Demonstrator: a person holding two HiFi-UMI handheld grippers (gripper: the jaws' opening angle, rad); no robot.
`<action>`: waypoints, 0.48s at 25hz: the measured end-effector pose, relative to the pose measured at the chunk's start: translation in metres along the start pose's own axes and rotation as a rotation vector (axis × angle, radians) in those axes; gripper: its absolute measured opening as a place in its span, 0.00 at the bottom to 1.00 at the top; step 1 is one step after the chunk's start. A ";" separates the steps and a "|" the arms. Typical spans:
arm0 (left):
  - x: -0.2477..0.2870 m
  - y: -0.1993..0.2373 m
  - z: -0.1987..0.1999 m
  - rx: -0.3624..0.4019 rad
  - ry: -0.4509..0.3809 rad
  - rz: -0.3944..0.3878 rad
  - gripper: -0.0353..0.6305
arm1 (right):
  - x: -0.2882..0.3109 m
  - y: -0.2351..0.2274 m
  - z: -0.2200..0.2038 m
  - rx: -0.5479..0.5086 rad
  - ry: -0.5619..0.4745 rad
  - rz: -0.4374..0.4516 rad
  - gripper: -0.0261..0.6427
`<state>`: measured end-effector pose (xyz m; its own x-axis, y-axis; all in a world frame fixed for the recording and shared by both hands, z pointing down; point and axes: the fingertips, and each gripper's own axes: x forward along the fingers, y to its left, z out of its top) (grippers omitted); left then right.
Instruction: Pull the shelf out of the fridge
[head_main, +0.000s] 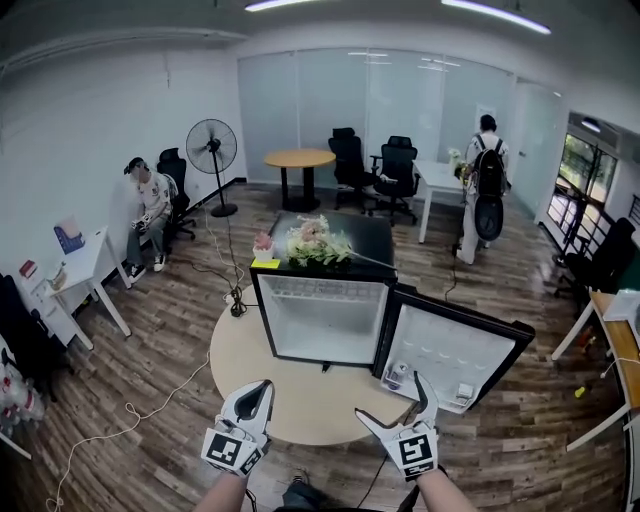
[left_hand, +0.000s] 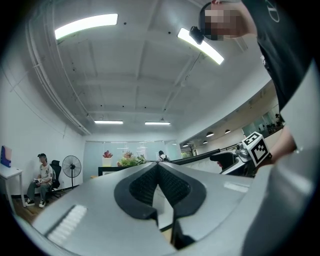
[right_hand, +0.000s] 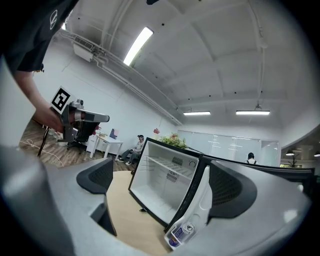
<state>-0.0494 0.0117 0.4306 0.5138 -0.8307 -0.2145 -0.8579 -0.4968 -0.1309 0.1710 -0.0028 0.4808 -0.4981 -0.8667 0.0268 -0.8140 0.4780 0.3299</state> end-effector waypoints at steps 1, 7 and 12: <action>0.008 0.007 -0.003 -0.004 -0.002 -0.008 0.05 | 0.010 0.000 0.000 -0.007 0.007 -0.001 0.93; 0.057 0.052 -0.020 -0.037 -0.015 -0.060 0.05 | 0.073 -0.007 0.002 -0.026 0.040 -0.020 0.93; 0.091 0.089 -0.036 -0.066 -0.011 -0.099 0.05 | 0.117 -0.016 -0.001 -0.013 0.086 -0.057 0.93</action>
<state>-0.0791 -0.1173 0.4337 0.5955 -0.7742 -0.2145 -0.8012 -0.5919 -0.0881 0.1263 -0.1123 0.4799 -0.4236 -0.9015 0.0881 -0.8359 0.4265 0.3454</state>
